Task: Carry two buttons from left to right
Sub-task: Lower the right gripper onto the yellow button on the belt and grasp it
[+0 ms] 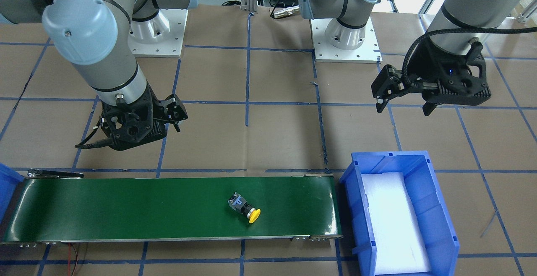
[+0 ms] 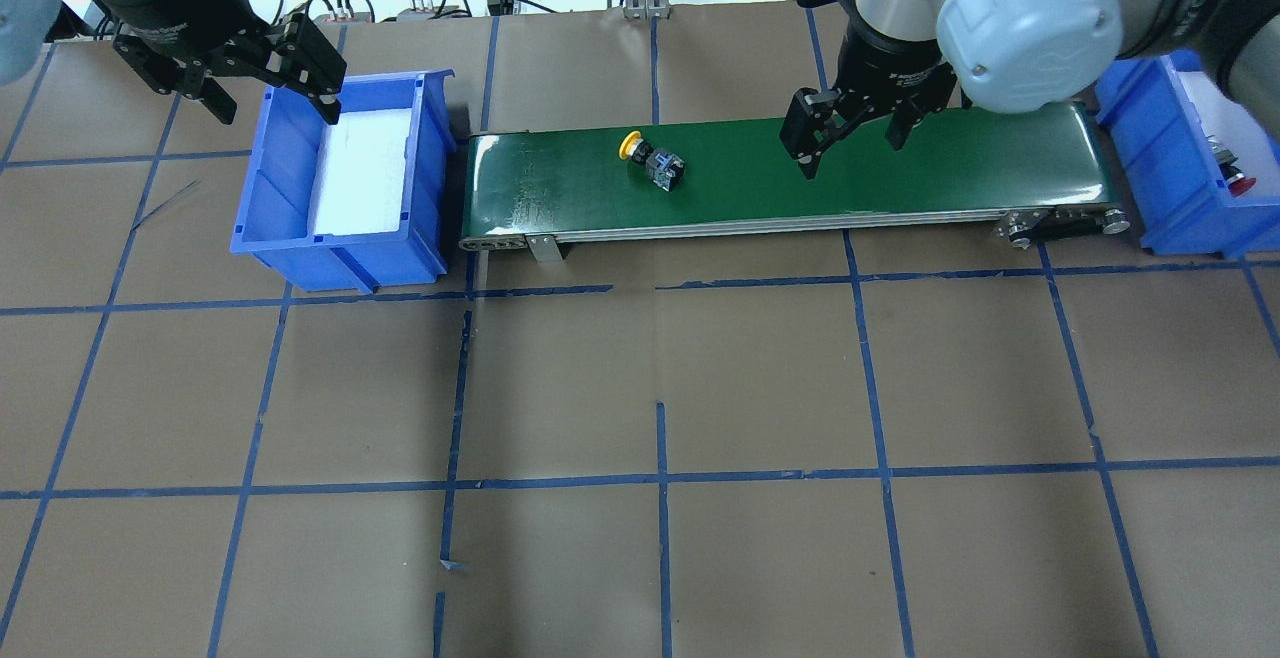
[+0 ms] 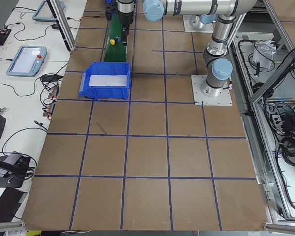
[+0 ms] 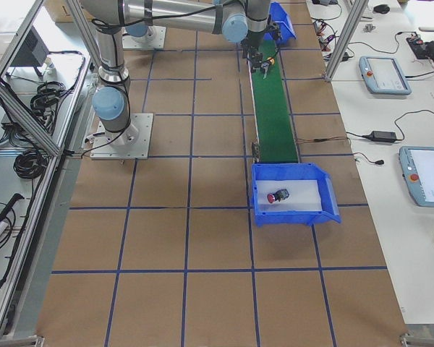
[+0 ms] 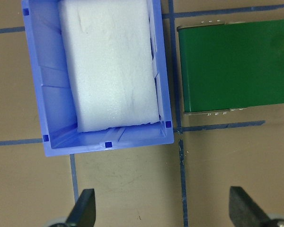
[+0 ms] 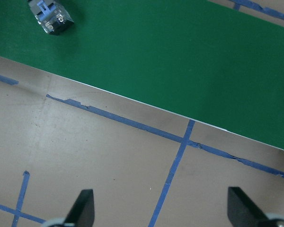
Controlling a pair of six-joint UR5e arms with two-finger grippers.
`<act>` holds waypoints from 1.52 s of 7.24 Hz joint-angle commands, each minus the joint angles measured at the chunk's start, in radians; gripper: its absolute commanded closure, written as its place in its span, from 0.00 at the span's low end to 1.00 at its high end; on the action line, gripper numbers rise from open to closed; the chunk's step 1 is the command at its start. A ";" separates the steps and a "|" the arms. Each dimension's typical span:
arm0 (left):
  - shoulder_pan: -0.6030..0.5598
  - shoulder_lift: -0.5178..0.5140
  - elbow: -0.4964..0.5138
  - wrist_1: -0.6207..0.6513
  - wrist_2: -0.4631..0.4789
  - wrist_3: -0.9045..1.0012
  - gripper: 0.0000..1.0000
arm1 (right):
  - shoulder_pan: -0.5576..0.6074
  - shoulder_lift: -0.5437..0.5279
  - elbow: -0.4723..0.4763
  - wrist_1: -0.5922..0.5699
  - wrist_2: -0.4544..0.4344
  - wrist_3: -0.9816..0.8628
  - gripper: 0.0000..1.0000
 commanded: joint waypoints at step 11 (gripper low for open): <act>0.051 -0.042 -0.009 0.033 -0.007 0.008 0.00 | 0.141 0.374 -0.210 -0.156 0.002 -0.021 0.05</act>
